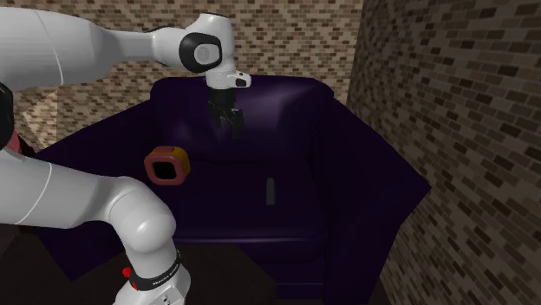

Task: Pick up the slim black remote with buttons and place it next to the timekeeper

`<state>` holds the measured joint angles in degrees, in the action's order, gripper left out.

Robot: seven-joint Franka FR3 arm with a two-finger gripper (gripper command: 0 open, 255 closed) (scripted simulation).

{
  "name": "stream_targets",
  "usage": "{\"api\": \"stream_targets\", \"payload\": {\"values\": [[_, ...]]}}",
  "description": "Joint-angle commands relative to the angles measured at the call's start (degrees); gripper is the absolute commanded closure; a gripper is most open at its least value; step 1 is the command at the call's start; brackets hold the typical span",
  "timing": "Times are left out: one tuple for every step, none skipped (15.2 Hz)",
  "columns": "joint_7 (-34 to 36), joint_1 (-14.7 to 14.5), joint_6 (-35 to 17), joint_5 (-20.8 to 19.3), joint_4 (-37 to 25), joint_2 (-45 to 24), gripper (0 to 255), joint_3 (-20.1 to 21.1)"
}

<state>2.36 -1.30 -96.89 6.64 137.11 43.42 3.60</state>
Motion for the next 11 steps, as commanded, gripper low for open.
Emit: {"api": "stream_targets", "payload": {"values": [[0.0,0.0,0.0,0.0,0.0,0.0,0,0.0],[-1.55,-0.18,-1.8,-0.28,0.89,-1.14,0,-0.45],[-3.1,-0.37,-3.6,-0.55,1.7,-2.38,0,-0.91],[-4.63,-0.54,-5.42,-0.8,2.42,-3.71,0,-1.35],[-6.16,-0.71,-7.23,-1.04,3.06,-5.12,0,-1.78],[-7.68,-0.89,-9.05,-1.26,3.6,-6.63,0,-2.21],[-9.18,-1.08,-10.87,-1.47,4.06,-8.22,0,-2.63],[-10.69,-1.26,-12.68,-1.66,4.43,-9.89,0,-3.04],[-12.18,-1.44,-14.49,-1.82,4.71,-11.64,0,-3.44],[-13.67,-1.63,-16.27,-1.97,4.9,-13.46,0,-3.84],[-15.16,-1.82,-18.04,-2.09,5.0,-15.35,0,-4.21]]}}
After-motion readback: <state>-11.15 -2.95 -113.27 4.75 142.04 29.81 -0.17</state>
